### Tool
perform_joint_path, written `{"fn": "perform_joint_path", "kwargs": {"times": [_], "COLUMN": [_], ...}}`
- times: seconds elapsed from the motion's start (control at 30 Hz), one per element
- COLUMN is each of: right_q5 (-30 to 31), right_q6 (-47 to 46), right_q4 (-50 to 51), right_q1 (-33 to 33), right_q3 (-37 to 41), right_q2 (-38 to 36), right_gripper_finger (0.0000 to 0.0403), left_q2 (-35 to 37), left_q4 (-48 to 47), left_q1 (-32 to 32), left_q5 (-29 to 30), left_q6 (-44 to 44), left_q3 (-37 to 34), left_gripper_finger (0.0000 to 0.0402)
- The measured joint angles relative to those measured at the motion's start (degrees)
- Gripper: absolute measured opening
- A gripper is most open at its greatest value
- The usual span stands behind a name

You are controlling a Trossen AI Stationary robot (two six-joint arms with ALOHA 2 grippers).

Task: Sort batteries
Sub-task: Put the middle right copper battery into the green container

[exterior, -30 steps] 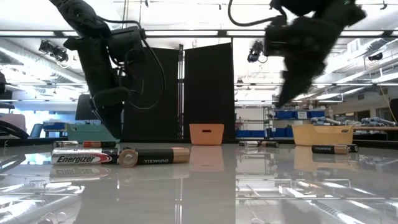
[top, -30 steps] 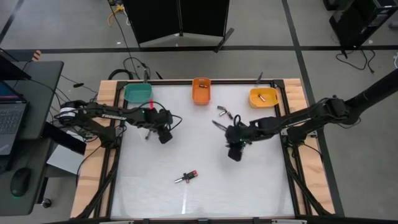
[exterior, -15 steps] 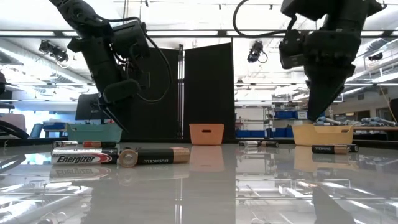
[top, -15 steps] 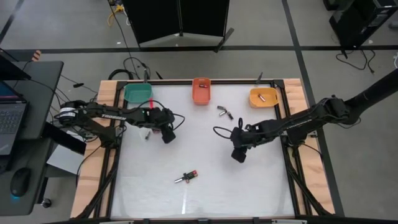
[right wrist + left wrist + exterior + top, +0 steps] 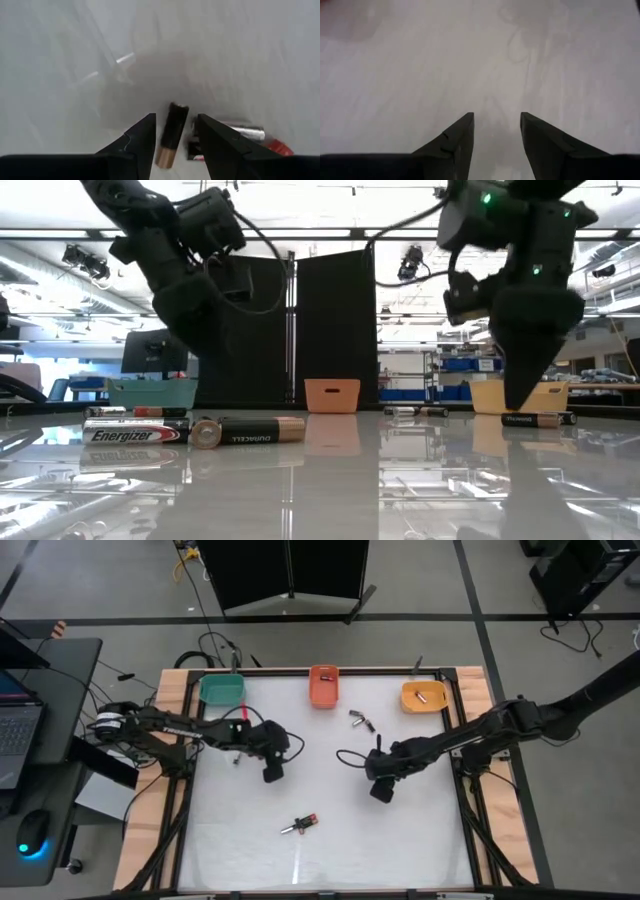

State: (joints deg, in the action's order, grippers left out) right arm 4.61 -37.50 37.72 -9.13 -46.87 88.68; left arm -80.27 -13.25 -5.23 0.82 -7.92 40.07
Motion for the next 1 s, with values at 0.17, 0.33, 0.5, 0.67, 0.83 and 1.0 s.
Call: {"fn": "perform_joint_path", "kwargs": {"times": [0.17, 0.33, 0.5, 0.67, 0.83, 1.0], "right_q5": [0.0, -0.1, -0.2, -0.9, -0.9, -0.9], "right_q6": [0.5, 1.2, 1.4, 2.6, 3.9, 4.9], "right_q4": [-0.2, -0.6, -1.2, -2.0, -4.4, -10.5], "right_q1": [0.0, 0.0, 0.2, 0.2, 0.2, -0.7], "right_q3": [0.0, -0.2, -0.1, -0.1, -0.1, 0.1], "right_q2": [2.8, 3.8, 3.8, 3.9, 3.9, 2.0], "right_gripper_finger": [0.0156, 0.0155, 0.0133, 0.0065, 0.0056, 0.0056], "left_q2": [0.0, 0.0, 0.0, 0.0, 0.0, 0.0], "left_q4": [1.4, 1.5, 1.5, 2.0, 5.4, 20.9], "left_q1": [1.4, 1.7, 1.7, 1.7, 2.0, 2.6], "left_q5": [0.1, 0.6, 0.8, 0.8, 0.8, 0.0], "left_q6": [-0.1, -0.2, -0.2, -0.2, -0.1, 0.0], "left_q3": [0.0, 0.0, 0.0, 0.0, -0.1, -4.4], "left_gripper_finger": [0.0168, 0.0168, 0.0168, 0.0168, 0.0168, 0.0158]}}
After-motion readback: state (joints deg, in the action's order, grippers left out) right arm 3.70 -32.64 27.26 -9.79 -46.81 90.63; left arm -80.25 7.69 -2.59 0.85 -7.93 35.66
